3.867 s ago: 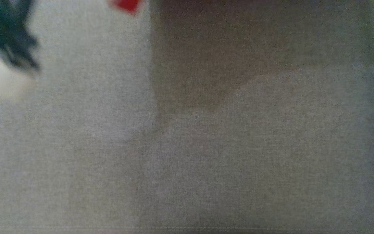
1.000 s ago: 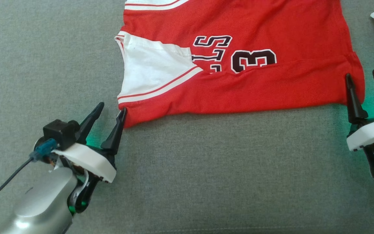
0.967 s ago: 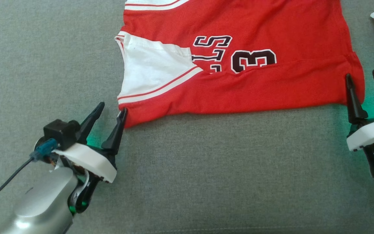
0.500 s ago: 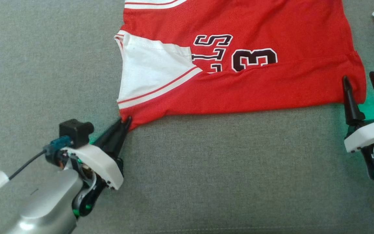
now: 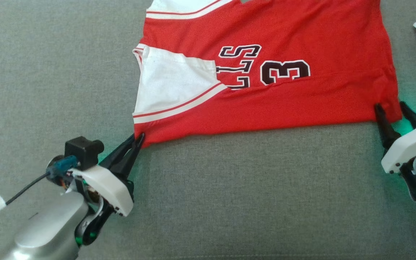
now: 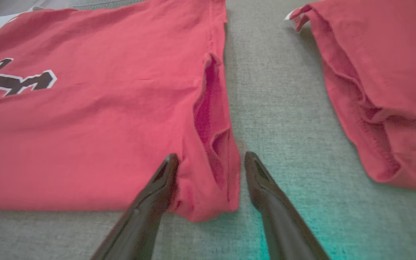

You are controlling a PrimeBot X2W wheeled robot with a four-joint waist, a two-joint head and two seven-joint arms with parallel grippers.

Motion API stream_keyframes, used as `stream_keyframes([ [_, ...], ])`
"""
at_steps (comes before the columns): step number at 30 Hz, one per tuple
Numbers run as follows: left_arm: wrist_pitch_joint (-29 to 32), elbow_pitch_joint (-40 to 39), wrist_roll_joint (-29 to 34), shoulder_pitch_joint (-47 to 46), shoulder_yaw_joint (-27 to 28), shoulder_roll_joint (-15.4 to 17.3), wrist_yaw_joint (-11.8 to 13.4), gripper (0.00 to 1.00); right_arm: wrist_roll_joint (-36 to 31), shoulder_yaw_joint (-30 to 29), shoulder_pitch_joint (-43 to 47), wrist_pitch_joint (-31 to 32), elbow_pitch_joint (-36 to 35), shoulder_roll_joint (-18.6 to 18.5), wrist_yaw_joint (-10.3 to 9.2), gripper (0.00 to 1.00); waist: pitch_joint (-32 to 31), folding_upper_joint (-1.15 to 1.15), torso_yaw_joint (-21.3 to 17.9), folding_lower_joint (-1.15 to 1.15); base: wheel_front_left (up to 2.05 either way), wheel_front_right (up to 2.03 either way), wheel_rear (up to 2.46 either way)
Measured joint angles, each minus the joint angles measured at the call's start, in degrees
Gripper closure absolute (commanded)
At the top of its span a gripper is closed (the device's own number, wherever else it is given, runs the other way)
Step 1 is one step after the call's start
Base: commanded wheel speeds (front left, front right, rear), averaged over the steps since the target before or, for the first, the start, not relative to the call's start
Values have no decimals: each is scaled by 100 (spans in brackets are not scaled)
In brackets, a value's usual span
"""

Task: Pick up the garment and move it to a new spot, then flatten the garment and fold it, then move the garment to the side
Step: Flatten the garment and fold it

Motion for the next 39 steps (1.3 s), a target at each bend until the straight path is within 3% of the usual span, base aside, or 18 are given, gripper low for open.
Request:
stream_keyframes([
  [1, 0, -21, 44, 0, -5, 30, 7, 100, 92, 37, -9, 103, -22, -26, 0, 69, -22, 0, 7, 0, 0, 0, 0],
  [2, 0, -40, 87, 0, -12, 67, 8, 100, 160, 81, -10, 179, -48, -60, 0, 100, -48, 0, 11, 0, 0, 0, 0],
  [11, 137, -595, 226, 535, -223, 461, 313, 100, 688, 181, 631, 545, -552, -449, 0, 100, -466, 0, 17, 0, 0, 0, 0],
  [17, 212, -1274, 216, 1288, -410, 716, 698, 100, 875, 113, 1596, 601, -1201, -769, 0, 100, -782, 0, -6, -1, 0, 0, 0],
  [23, 371, -1718, 218, 1725, -584, 1002, 894, 100, 978, -109, 2430, 698, -1775, -804, 0, 100, -962, 0, -52, -1, 0, 0, 0],
  [24, 409, -1767, 215, 1746, -587, 1034, 911, 100, 990, -143, 2533, 746, -1857, -804, 0, 90, -979, 0, -55, -1, 0, 0, 0],
  [25, 412, -1809, 198, 1750, -590, 1050, 917, 78, 1006, -180, 2633, 813, -1930, -802, 0, 45, -989, 0, -55, -1, 0, 0, 0],
  [26, 412, -1846, 175, 1749, -587, 1059, 942, 38, 1007, -231, 2724, 860, -2005, -795, 0, 0, -990, 0, -57, -1, 0, 0, 0],
  [27, 411, -1876, 176, 1746, -578, 1070, 966, 3, 1003, -308, 2798, 876, -2083, -777, 0, 0, -980, 0, -59, -1, 0, 0, 0],
  [33, 587, -2206, 332, 1190, -355, 1228, 932, 0, 745, -903, 2826, 820, -2658, -637, 0, 0, -740, 0, -46, 0, 0, 0, 0],
  [39, 1290, -2043, 577, -1012, 24, 1220, 187, 0, 355, -1157, 2435, 898, -3265, -421, 0, 0, -244, 0, -44, 1, 0, 0, 0],
])
